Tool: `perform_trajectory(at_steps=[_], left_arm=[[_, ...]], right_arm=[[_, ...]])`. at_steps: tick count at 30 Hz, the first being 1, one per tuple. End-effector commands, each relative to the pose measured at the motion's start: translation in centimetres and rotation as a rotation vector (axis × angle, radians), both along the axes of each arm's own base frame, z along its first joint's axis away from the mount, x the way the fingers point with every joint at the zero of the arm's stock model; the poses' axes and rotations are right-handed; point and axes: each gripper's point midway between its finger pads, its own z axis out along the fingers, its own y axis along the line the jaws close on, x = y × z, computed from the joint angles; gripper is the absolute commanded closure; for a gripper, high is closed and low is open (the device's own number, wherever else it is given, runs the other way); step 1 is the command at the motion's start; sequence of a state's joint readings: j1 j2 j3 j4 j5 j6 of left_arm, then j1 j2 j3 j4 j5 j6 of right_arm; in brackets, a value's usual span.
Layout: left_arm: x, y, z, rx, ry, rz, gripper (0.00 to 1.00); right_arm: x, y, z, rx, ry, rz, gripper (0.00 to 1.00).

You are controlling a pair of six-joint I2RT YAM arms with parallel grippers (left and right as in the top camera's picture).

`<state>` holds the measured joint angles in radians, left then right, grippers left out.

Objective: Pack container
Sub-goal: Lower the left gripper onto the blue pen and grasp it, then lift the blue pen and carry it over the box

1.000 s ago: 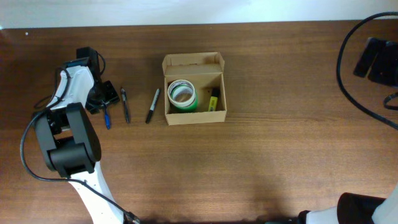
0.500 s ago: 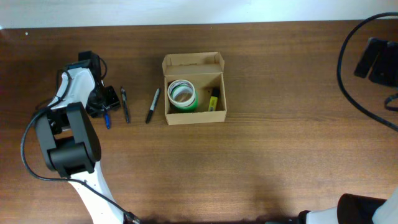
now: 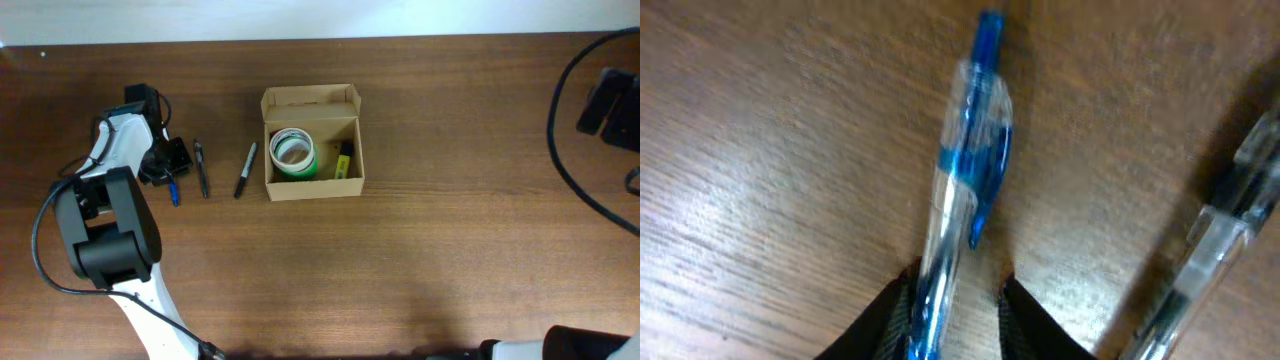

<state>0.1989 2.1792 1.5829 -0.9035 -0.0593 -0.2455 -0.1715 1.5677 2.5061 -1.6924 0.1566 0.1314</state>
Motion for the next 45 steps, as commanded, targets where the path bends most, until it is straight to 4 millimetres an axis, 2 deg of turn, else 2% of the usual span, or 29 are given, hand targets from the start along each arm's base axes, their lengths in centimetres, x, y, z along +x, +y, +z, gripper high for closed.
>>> perform_trajectory(at_steps=[1,6,7,15,23,27,30,34,37,41,45], left_arm=[[-1.3,1.4,-2.0,0.03,0.048,0.016,0.76],[-1.1,1.9,-2.0,0.04,0.039,0.025,0.91],[-1.1,2.1,-2.0,0.051,0.04,0.026,0.98],[-1.1,2.7,-1.9,0.087,0.04,0.028,0.98],[-1.2,2.0,-1.9,0.062,0.044,0.019,0.98],[-1.1,1.8,-1.0,0.061,0.049,0.006,0.98],[0.0,1.9,1.0,0.072,0.016,-0.011,0.98],[2.0,1.7,5.6,0.09,-0.065,-0.023,0.98],[3.8,0.8,9.9,0.105,-0.146,-0.045,0.98],[6.0,-1.7,14.9,0.118,-0.251,-0.103,0.98],[8.1,-6.4,17.9,0.129,-0.334,-0.253,0.98]], right_arm=[[-1.0,-0.3,-0.1,-0.008,0.008,-0.021,0.01],[-1.0,-0.3,-1.4,-0.006,0.056,-0.016,0.01],[-1.0,-0.4,-1.6,-0.008,0.063,-0.014,0.01],[-1.7,-0.3,-1.1,-0.019,0.05,-0.012,0.01],[-2.2,-0.4,-0.8,-0.027,0.037,-0.019,0.01],[-2.2,-0.4,-0.8,-0.027,0.037,-0.019,0.01],[-2.2,-0.4,-0.8,-0.027,0.037,-0.019,0.01],[-2.2,-0.4,-0.8,-0.027,0.037,-0.019,0.01],[-2.2,-0.4,-0.8,-0.027,0.037,-0.018,0.01],[-2.2,-0.4,-0.8,-0.027,0.037,-0.018,0.01],[-2.2,-0.3,-0.8,-0.025,0.037,-0.017,0.01]])
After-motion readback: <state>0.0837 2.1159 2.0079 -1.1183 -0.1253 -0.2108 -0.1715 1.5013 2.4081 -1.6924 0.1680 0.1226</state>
